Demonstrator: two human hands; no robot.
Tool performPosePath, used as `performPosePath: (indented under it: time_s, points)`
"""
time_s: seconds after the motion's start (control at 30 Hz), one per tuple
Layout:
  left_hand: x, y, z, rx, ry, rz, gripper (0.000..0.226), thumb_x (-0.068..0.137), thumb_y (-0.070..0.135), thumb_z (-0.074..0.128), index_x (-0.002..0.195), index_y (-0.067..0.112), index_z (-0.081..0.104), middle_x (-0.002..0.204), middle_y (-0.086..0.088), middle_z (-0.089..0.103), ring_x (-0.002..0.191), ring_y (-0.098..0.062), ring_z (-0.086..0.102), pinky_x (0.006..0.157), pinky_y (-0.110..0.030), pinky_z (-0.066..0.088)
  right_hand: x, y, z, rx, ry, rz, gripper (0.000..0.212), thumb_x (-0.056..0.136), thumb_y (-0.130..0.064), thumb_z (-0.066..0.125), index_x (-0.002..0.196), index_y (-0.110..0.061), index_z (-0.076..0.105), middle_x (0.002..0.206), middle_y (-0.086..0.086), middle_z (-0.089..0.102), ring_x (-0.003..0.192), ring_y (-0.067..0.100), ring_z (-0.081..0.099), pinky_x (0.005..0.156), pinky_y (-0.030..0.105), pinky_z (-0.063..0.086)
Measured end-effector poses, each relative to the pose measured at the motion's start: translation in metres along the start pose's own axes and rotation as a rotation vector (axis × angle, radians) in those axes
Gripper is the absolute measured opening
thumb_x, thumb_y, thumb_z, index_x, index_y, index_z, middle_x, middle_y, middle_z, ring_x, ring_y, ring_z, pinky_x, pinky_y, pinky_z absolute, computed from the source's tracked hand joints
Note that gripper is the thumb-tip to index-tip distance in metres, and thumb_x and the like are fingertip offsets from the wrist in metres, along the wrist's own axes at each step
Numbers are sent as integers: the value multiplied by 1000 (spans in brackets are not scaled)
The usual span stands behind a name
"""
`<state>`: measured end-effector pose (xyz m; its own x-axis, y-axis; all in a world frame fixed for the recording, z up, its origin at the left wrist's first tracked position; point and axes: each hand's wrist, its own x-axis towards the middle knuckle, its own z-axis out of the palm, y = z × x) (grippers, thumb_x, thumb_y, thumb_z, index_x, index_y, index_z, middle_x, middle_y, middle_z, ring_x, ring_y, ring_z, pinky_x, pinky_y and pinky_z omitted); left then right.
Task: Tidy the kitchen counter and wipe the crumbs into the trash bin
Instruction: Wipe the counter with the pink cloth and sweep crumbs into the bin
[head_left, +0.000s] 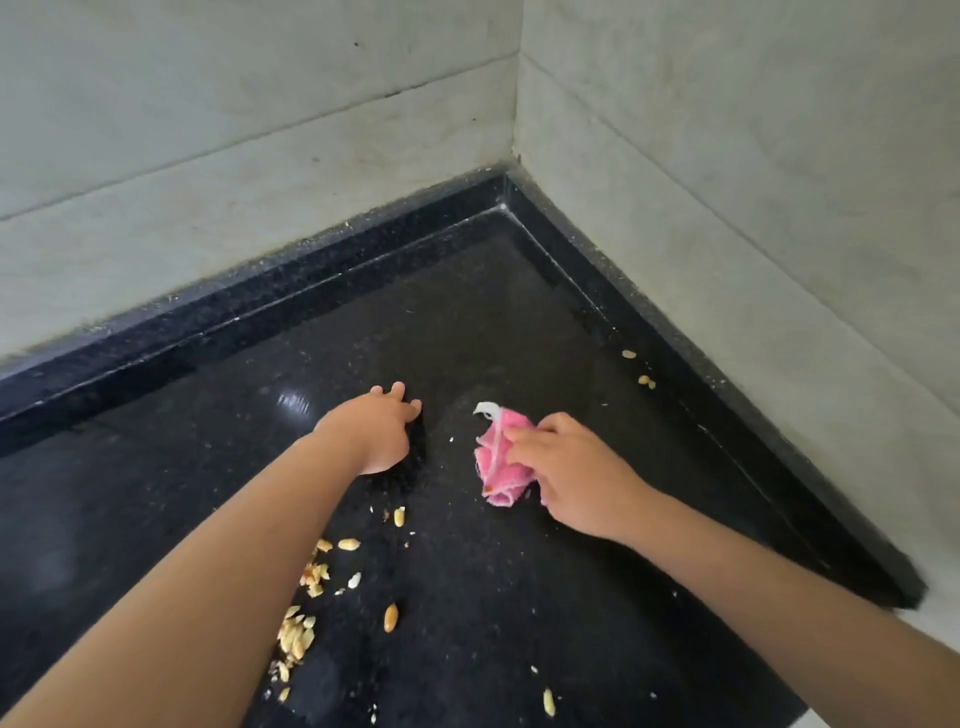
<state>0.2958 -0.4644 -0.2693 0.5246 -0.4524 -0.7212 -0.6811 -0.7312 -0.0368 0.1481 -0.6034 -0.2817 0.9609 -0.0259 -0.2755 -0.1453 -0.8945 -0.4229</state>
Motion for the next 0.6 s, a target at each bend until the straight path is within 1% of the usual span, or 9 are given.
performPosePath:
  time_s: [0.03, 0.1, 0.2, 0.27, 0.33, 0.4, 0.47, 0.53, 0.6]
  points:
    - [0, 1, -1, 7, -7, -9, 60, 97, 1, 24, 151, 17, 5, 159, -5, -9, 148, -25, 0, 120, -40, 14, -6, -5, -2, 45, -10, -19, 35, 89, -1, 45, 119, -16, 55, 115, 1, 59, 112, 18, 42, 96, 34, 42]
    - [-1, 3, -3, 19, -17, -22, 61, 96, 0, 23, 151, 17, 5, 159, -5, -9, 148, -25, 0, 120, -40, 14, -7, -5, -17, 93, 36, -12, 33, 88, -1, 44, 115, -13, 58, 101, 3, 62, 104, 18, 44, 89, 37, 45]
    - [0, 9, -5, 72, -36, -34, 60, 97, 1, 23, 151, 16, 4, 159, -6, -9, 148, -26, 1, 118, -38, 15, 8, 8, -50, 28, 127, 15, 30, 85, -1, 42, 106, -14, 59, 95, 4, 60, 100, 19, 47, 79, 36, 46]
    - [0, 10, -6, 111, -47, -39, 59, 97, 1, 23, 151, 15, 3, 159, -8, -10, 148, -27, 2, 118, -38, 15, 24, 21, -66, -69, 174, 52, 28, 83, -3, 44, 103, -16, 59, 89, 3, 53, 100, 23, 49, 69, 31, 37]
    - [1, 12, -6, 140, -57, -43, 60, 97, 1, 23, 151, 15, 3, 158, -9, -10, 148, -28, 2, 119, -38, 15, 39, 35, -72, -179, 185, 97, 25, 83, -2, 46, 102, -13, 59, 79, 0, 46, 101, 25, 50, 67, 29, 30]
    - [2, 12, -6, 170, -74, -44, 59, 98, 1, 23, 151, 13, 2, 158, -11, -10, 147, -28, 3, 119, -38, 16, 44, 45, -69, -237, 139, 153, 27, 87, -1, 44, 108, -10, 57, 88, 6, 53, 104, 28, 51, 69, 30, 34]
    - [4, 13, -6, 202, -86, -49, 58, 98, 1, 23, 151, 12, 2, 158, -12, -11, 147, -30, 4, 119, -38, 18, 38, 50, -60, -230, 84, 201, 29, 89, 1, 42, 116, -7, 51, 109, 12, 58, 109, 29, 51, 79, 32, 37]
    - [6, 13, -6, 240, -91, -48, 57, 98, 2, 23, 151, 9, 5, 158, -14, -10, 147, -31, 7, 118, -39, 21, 24, 51, -48, -164, 95, 239, 32, 89, 3, 42, 119, -6, 48, 122, 10, 53, 116, 27, 46, 89, 31, 37]
    - [6, 13, -6, 255, -91, -51, 56, 98, 3, 24, 151, 9, 7, 158, -15, -9, 146, -32, 11, 117, -39, 24, 6, 49, -37, -81, 132, 289, 36, 87, 5, 41, 120, -8, 47, 127, 7, 49, 118, 25, 41, 92, 31, 37]
